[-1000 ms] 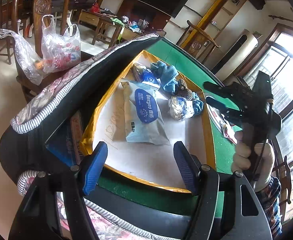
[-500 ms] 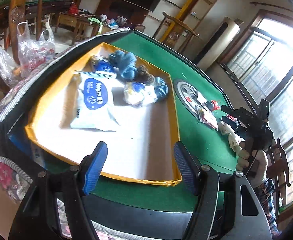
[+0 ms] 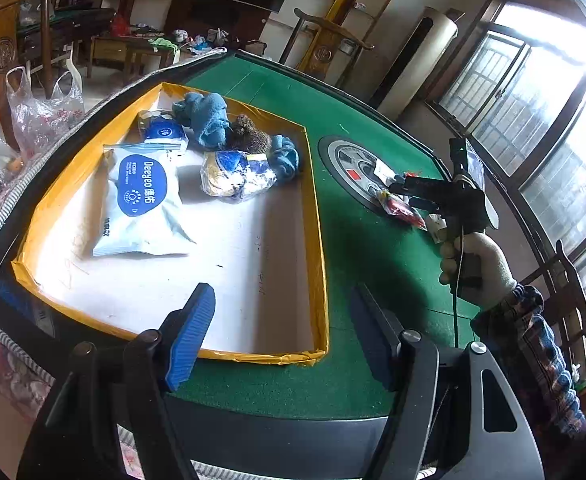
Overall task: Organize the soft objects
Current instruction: 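Withdraw both tools from the box back over the table, then move right tool to white foam block while left tool approaches striped sponge pack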
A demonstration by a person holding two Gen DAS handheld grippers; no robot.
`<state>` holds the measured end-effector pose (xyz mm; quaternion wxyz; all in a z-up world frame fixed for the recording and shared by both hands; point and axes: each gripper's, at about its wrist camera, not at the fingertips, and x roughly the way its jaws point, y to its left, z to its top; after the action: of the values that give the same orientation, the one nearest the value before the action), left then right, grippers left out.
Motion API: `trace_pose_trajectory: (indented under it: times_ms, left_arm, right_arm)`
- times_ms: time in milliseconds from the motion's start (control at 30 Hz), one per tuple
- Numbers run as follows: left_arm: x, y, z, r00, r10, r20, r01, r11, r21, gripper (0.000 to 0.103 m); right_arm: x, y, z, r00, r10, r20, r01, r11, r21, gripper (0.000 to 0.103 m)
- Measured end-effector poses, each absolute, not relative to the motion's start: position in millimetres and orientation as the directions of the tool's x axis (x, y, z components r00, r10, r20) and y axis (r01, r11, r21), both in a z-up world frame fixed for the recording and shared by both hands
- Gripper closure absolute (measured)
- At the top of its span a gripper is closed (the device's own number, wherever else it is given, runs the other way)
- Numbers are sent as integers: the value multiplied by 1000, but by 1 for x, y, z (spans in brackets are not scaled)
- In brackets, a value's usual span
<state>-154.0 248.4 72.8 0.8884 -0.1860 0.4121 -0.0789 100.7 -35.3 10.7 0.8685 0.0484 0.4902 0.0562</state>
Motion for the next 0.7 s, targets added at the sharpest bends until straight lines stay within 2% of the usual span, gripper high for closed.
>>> trace_pose_trajectory:
  times_ms: [33,100,300,433,500,567,633,700]
  left_arm:
    - [-154,250,73,648,-291,-704,-16,919,-394,35]
    - [-152,251,72,646,-291,-706,-20,918,-396,35]
    - [-148,237,71,635,-329,-699,30,914,-404,35]
    - [-146,225,72,625,-354,-696,70,913,-402,35]
    - [-147,221,72,621,-360,-696,80,912,-401,35]
    - [-147,216,72,617,-365,-698,83,911,-403,35]
    - [-148,211,72,611,-376,-697,92,908,-409,35]
    - [-151,206,74,609,-379,-697,102,908,-406,35]
  right_arm:
    - [98,-31,10,505,136,-852,-63,991,121,65]
    - [88,-24,10,499,125,-858,-94,992,90,69]
    - [23,-21,11,414,224,-882,-239,962,132,69]
    - [-21,-41,24,381,349,-856,-316,919,235,69]
    - [-30,-67,48,501,311,-808,-265,943,200,69]
    - [-24,-102,70,633,179,-753,-136,984,119,66]
    - [-7,-138,81,679,82,-729,0,994,112,59]
    - [20,-164,79,661,40,-749,81,989,125,58]
